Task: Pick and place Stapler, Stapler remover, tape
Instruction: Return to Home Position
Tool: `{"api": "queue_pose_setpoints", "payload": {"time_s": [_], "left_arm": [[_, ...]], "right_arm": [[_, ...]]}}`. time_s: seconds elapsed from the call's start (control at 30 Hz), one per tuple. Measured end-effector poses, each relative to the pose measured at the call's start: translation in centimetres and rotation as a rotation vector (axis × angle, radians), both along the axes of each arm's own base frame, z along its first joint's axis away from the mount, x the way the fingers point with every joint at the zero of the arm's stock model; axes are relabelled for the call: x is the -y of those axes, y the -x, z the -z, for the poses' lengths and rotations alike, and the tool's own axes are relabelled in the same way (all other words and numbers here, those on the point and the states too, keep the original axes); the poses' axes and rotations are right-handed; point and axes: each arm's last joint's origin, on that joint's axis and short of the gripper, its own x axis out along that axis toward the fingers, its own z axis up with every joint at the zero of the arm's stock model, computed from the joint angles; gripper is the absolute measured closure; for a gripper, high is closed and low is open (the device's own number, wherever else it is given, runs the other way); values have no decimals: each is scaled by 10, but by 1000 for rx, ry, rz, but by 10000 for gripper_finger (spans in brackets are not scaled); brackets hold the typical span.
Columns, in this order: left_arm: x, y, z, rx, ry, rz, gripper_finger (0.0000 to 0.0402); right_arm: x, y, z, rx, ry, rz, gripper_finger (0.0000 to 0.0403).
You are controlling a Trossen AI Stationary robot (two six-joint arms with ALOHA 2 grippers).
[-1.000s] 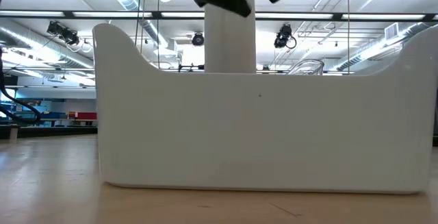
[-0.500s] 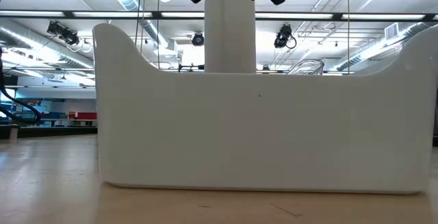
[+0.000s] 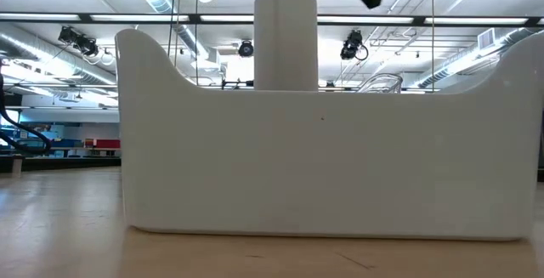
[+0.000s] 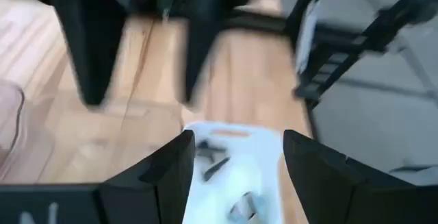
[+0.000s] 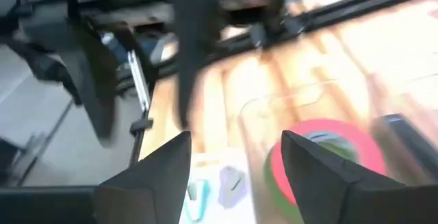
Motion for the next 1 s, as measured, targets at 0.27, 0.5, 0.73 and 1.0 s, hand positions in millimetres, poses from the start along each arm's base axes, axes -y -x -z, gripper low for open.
{"api": "queue_pose_setpoints", "payload": {"time_s": [0.27,0.5,0.73,1.0], "left_arm": [[-26,57,-16,243,99,-5,175],[-61,104,0,278,104,-67,175],[-86,138,37,239,81,-131,175],[-109,178,55,291,86,-203,175]], "right_arm": [[26,69,-5,104,-33,14,175],[48,116,16,167,-49,53,175],[67,153,54,244,-63,118,175],[83,174,98,253,-52,212,175]]}}
